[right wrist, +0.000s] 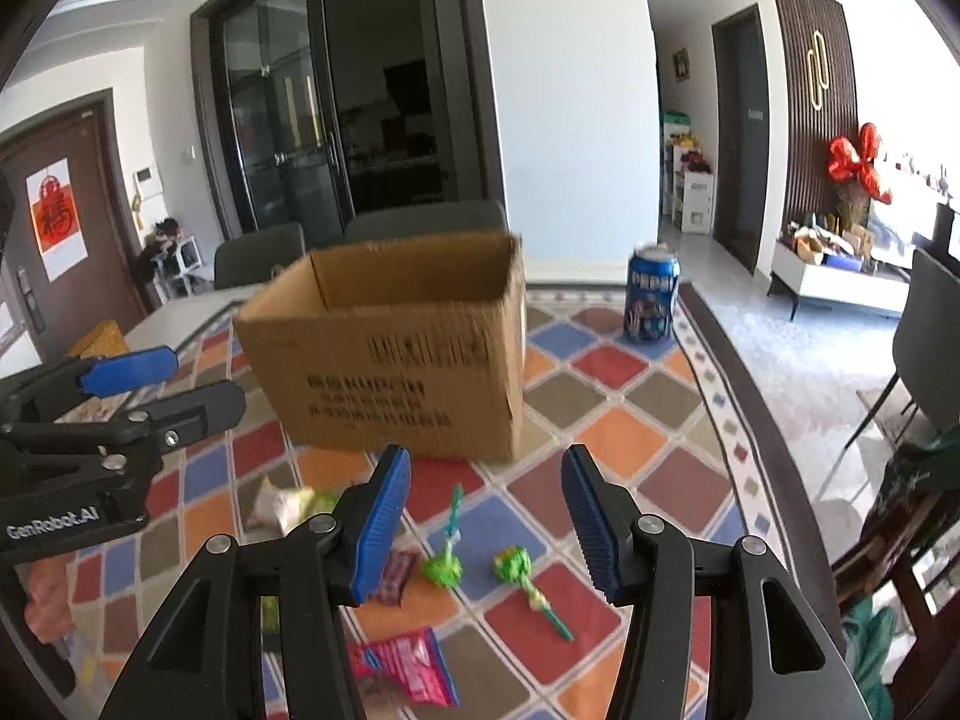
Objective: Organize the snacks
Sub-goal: 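Withdraw both tools from the box back toward the remaining snacks, then grasp a green lollipop with the left tool while the right tool grasps another green lollipop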
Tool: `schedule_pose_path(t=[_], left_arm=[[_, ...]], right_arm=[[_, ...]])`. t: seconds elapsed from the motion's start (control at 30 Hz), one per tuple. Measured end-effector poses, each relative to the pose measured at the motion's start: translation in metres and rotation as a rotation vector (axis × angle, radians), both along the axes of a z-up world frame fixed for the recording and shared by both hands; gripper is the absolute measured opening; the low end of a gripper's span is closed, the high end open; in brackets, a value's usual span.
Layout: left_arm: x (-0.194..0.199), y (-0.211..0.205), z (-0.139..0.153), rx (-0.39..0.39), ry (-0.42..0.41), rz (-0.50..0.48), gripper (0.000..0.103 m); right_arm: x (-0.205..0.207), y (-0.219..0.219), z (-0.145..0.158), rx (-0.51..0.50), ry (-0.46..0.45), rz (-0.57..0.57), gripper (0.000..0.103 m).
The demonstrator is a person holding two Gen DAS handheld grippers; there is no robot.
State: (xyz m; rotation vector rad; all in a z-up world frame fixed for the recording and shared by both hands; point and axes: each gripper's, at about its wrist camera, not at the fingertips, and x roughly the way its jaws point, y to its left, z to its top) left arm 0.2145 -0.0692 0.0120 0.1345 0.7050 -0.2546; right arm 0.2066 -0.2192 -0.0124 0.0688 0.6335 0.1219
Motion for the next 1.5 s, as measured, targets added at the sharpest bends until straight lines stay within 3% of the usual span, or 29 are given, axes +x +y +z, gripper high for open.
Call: schedule_pose_path(t=[0.4,0.77,1.23,1.5], left_arm=[[-0.009,-0.011,-0.043,0.02,0.102,-0.049,0.071],[-0.012,-0.028,-0.069,0.07,0.146,-0.116,0.071],[0.007,-0.049,-0.105,0.038,0.229,-0.218,0.069],[0.027,-0.057,-0.118,-0.004,0.263,-0.274,0.044]], right_arm=[[-0.022,-0.006,-0.045,-0.033,0.09,0.005,0.054],[-0.034,-0.02,-0.063,-0.038,0.112,-0.026,0.054],[-0.028,-0.036,-0.078,0.013,0.168,-0.007,0.054],[-0.002,-0.028,-0.085,0.019,0.212,0.098,0.049]])
